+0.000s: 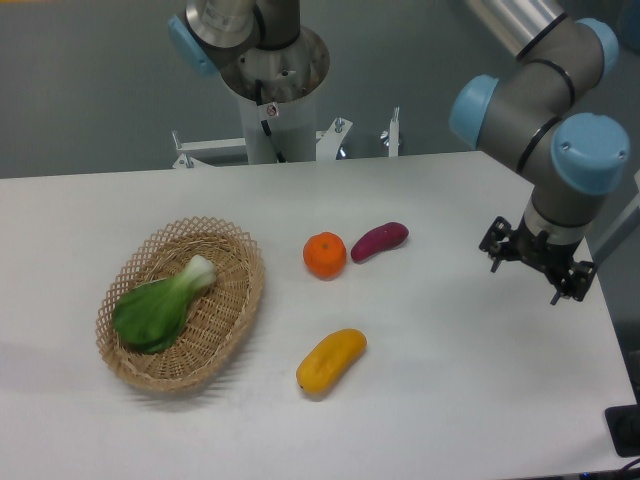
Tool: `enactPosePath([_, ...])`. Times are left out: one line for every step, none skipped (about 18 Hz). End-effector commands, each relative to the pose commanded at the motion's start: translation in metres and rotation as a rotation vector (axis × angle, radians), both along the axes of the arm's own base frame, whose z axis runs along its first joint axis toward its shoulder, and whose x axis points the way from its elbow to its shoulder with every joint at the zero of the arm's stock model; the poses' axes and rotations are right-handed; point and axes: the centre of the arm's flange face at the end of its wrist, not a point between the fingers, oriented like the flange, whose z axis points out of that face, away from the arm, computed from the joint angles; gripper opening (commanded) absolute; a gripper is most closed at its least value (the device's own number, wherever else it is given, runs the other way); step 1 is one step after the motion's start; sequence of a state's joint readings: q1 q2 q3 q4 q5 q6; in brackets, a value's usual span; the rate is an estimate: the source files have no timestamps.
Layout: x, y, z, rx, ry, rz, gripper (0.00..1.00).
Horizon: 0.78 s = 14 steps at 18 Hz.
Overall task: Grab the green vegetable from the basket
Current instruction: 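Move the gripper from its start pose toward the wicker basket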
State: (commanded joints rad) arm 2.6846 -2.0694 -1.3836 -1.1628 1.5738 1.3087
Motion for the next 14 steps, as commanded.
enactPosePath([0.004, 0.005, 0.0, 0.001, -0.001, 0.008, 1.0])
enactPosePath([0.011, 0.012, 0.0, 0.002, -0.003, 0.009, 1.0])
enactPosePath([0.019, 0.021, -0.001, 0.004, -0.005, 0.009, 1.0])
enactPosePath([0.029, 0.029, -0.001, 0.004, -0.009, 0.01, 1.0])
enactPosePath([0.038, 0.037, -0.004, 0.003, -0.015, 0.013, 1.0])
enactPosePath([0.05, 0.046, -0.004, 0.002, -0.018, 0.012, 1.0])
enactPosePath([0.06, 0.053, -0.003, 0.003, -0.017, 0.013, 1.0])
enactPosePath([0.072, 0.06, -0.003, 0.003, -0.021, 0.006, 1.0])
enactPosePath([0.079, 0.065, 0.001, 0.006, -0.017, -0.004, 1.0])
enactPosePath([0.089, 0.074, 0.001, 0.007, -0.018, -0.014, 1.0])
enactPosePath([0.1, 0.081, 0.004, 0.009, -0.016, -0.018, 1.0])
enactPosePath([0.113, 0.088, 0.004, 0.009, -0.02, -0.016, 1.0])
enactPosePath([0.127, 0.097, 0.002, 0.008, -0.024, -0.016, 1.0])
enactPosePath([0.137, 0.103, 0.002, 0.008, -0.026, -0.016, 1.0])
